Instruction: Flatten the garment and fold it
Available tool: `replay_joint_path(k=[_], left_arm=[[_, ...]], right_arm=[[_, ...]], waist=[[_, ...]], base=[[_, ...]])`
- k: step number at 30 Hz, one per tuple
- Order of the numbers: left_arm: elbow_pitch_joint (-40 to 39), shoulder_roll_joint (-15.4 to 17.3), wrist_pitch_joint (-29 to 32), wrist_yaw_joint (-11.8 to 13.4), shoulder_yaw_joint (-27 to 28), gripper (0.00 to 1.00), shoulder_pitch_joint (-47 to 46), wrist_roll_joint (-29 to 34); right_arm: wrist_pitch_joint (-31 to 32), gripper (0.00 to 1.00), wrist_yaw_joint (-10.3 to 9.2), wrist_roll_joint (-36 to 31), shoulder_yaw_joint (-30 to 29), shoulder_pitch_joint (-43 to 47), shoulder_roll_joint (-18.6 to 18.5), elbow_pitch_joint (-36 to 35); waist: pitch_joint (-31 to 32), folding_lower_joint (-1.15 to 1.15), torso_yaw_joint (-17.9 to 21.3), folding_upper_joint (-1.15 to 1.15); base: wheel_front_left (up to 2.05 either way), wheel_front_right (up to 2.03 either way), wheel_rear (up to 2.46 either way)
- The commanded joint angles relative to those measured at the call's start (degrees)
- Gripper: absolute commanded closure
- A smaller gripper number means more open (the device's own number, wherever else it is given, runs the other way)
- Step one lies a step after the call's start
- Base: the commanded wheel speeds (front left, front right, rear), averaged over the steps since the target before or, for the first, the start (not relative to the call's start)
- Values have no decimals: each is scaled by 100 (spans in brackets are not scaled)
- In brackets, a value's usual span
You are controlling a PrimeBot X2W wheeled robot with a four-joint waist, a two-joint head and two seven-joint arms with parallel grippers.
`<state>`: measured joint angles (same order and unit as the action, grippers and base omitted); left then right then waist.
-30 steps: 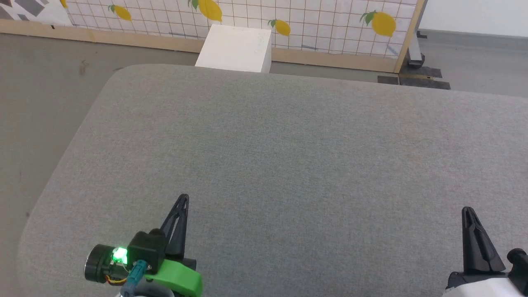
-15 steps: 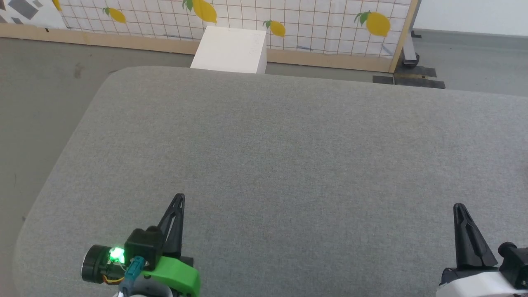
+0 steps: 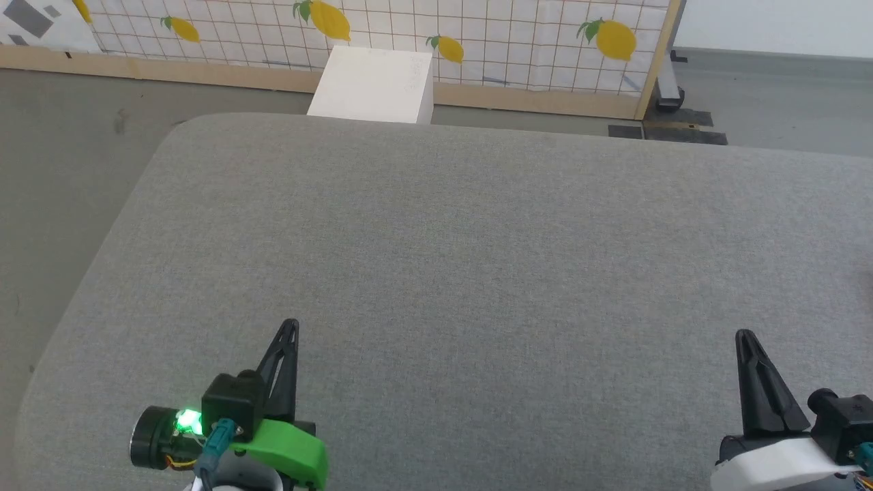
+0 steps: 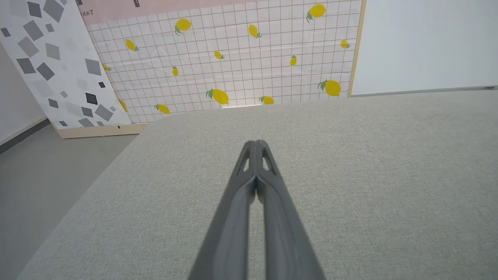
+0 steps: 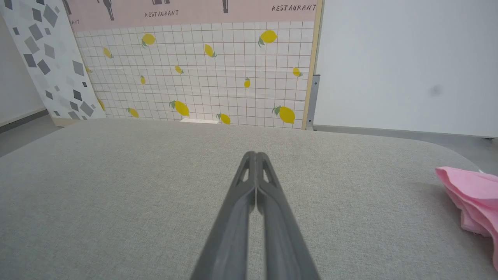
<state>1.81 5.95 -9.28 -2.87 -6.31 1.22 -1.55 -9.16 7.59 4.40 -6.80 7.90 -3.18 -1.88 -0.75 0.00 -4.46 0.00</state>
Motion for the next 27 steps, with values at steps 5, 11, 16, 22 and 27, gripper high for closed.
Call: replay_joint_path(k=[5, 11, 16, 22, 27], left_arm=[[-32, -43, 84, 54, 66, 100, -45, 38], [-45, -65, 154, 74, 113, 100, -51, 48], [-55, -83, 213, 90, 152, 100, -57, 56], [-67, -105, 282, 109, 199, 100, -63, 66], [-77, -123, 339, 125, 237, 100, -68, 73]], right_arm=[[76, 100, -4, -62, 69, -171, 12, 29], [145, 100, -5, -93, 119, -222, 14, 42], [204, 100, -5, -119, 162, -265, 15, 54], [273, 100, -5, -150, 212, -316, 16, 67], [329, 100, -6, -176, 253, -358, 18, 77]], waist=[[5, 0, 32, 0], [11, 0, 66, 0], [16, 0, 95, 0], [22, 0, 129, 0], [26, 0, 157, 0]], base=[[0, 0, 0], [0, 0, 0], [0, 0, 0], [0, 0, 0], [0, 0, 0]])
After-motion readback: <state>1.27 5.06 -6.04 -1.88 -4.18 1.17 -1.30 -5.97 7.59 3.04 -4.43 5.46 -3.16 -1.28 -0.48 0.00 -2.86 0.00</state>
